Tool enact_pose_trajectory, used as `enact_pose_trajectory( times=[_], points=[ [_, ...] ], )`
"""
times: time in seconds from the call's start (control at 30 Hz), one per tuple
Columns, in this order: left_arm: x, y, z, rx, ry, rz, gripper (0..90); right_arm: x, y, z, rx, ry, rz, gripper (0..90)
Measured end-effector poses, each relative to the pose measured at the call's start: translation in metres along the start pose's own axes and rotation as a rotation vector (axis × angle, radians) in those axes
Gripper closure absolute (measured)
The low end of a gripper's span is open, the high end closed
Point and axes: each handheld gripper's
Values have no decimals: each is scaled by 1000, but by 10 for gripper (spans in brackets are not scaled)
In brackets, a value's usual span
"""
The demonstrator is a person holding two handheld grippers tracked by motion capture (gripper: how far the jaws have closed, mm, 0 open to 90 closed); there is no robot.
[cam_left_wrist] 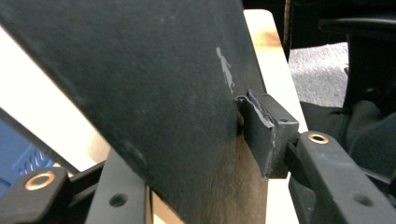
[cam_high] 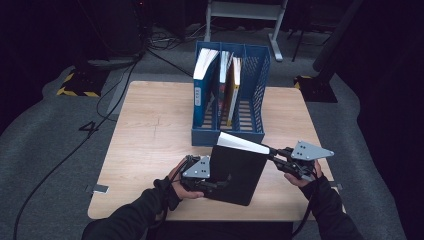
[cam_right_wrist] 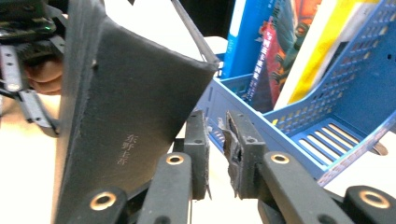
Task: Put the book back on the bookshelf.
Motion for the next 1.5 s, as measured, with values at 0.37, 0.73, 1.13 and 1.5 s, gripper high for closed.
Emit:
enact_pose_trajectory(
  times=[0.37,0.73,1.13,1.5],
  points=[
    [6,9,9,-3,-47,21,640,-14,-17,15,-44,10,28,711],
    [12,17,19,-13,-62,11,651,-11,-32,25,-139,-17,44,669],
    [23,14,33,-83,-68,47,625,-5,-49,29,-236,-38,56,518],
    [32,10,28,-120,-119,45,574,-31,-56,14,-222,-6,56,396]
  ],
)
Point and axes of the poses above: each handheld gripper's, and its own axes: z roughly backward along the jaws, x roughly out of its underside, y roughly to its right, and after that the axes turned 13 degrees about z, right-handed
